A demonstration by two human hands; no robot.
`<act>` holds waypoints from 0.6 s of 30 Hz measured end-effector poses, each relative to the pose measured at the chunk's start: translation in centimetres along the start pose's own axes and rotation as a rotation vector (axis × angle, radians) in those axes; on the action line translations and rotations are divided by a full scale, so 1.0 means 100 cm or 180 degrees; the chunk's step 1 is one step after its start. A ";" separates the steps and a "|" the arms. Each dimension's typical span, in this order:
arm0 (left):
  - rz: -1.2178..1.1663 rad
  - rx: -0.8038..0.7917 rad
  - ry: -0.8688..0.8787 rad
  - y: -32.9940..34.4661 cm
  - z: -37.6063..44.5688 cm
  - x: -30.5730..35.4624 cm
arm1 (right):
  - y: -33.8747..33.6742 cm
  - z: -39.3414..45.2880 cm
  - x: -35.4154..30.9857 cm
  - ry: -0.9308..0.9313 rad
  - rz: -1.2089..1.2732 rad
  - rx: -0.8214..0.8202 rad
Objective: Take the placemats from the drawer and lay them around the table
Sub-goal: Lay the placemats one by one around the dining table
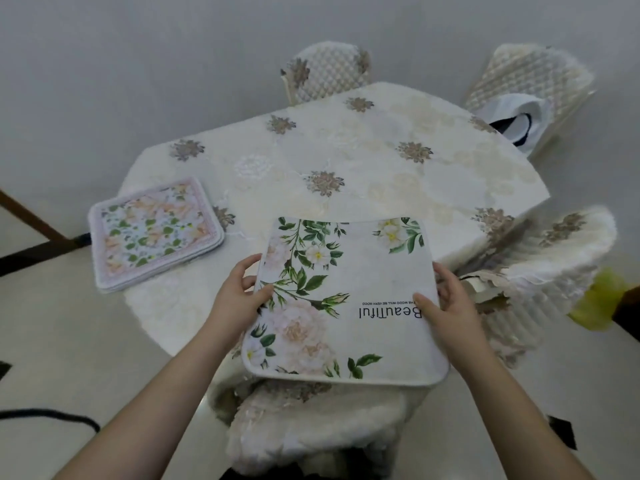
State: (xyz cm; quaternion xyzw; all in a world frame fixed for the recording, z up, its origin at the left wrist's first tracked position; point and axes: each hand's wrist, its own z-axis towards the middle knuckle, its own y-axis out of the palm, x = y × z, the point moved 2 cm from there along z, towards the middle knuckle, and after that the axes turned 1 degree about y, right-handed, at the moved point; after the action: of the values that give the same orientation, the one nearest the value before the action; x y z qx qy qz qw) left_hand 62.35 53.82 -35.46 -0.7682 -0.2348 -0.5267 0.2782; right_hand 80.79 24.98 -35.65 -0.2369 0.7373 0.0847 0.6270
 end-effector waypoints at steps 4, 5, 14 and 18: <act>-0.0139 0.0327 -0.0087 -0.022 -0.006 -0.010 | 0.026 0.025 -0.010 -0.0063 -0.0192 -0.0369; -0.0175 0.0390 -0.0119 -0.028 -0.005 -0.014 | 0.034 0.031 -0.013 -0.0084 -0.0265 -0.0428; -0.0296 0.0675 -0.0410 -0.058 0.024 -0.063 | 0.094 0.078 -0.009 -0.0070 -0.1120 -0.0829; -0.0338 0.0753 -0.0530 -0.052 0.035 -0.078 | 0.103 0.095 -0.003 0.0081 -0.1249 -0.0876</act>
State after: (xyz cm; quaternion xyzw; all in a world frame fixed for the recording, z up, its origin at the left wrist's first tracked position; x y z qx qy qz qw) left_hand 58.72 59.42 -42.83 -0.7575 -0.3577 -0.4439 0.3180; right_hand 84.50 38.08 -38.99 -0.4600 0.6664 0.0579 0.5839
